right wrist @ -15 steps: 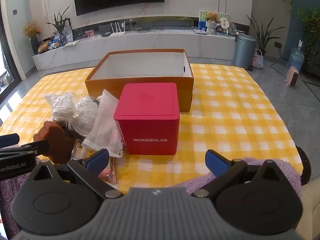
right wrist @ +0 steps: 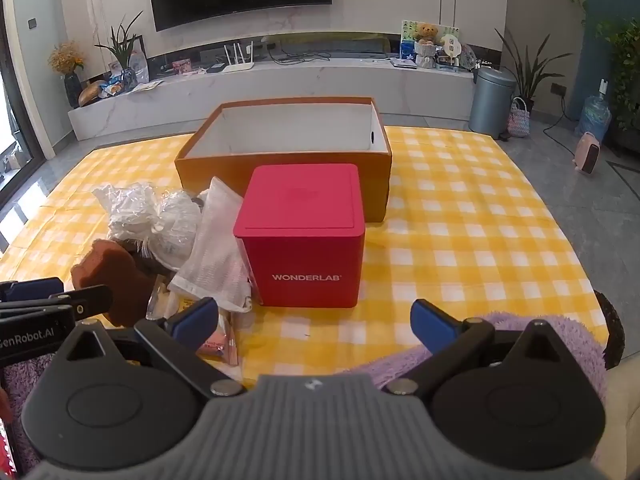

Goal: Organize soft objects

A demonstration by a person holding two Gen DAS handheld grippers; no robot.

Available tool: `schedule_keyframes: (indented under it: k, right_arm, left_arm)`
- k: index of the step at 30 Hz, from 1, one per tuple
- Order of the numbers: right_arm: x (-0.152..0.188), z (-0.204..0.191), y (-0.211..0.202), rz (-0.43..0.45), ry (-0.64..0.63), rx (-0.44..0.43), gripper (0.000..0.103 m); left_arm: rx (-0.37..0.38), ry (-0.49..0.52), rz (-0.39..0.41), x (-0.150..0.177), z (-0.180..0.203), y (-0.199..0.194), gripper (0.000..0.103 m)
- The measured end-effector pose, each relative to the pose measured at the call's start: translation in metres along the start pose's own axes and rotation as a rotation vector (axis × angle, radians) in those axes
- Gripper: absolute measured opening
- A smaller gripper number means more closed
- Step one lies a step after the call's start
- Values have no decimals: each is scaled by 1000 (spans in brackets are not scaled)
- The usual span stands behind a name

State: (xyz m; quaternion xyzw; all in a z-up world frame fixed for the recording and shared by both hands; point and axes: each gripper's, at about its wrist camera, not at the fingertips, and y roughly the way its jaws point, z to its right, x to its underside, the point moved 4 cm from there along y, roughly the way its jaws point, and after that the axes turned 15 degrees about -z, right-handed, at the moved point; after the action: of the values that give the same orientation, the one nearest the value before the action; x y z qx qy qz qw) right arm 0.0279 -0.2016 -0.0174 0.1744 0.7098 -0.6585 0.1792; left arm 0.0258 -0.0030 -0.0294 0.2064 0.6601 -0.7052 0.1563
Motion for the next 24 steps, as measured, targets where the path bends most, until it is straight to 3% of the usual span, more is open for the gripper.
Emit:
schedule_keyframes:
  k: [24]
  right_arm:
    - [0, -6, 1, -15, -28, 16, 100]
  left_arm:
    - [-48, -2, -19, 2, -5, 3, 71]
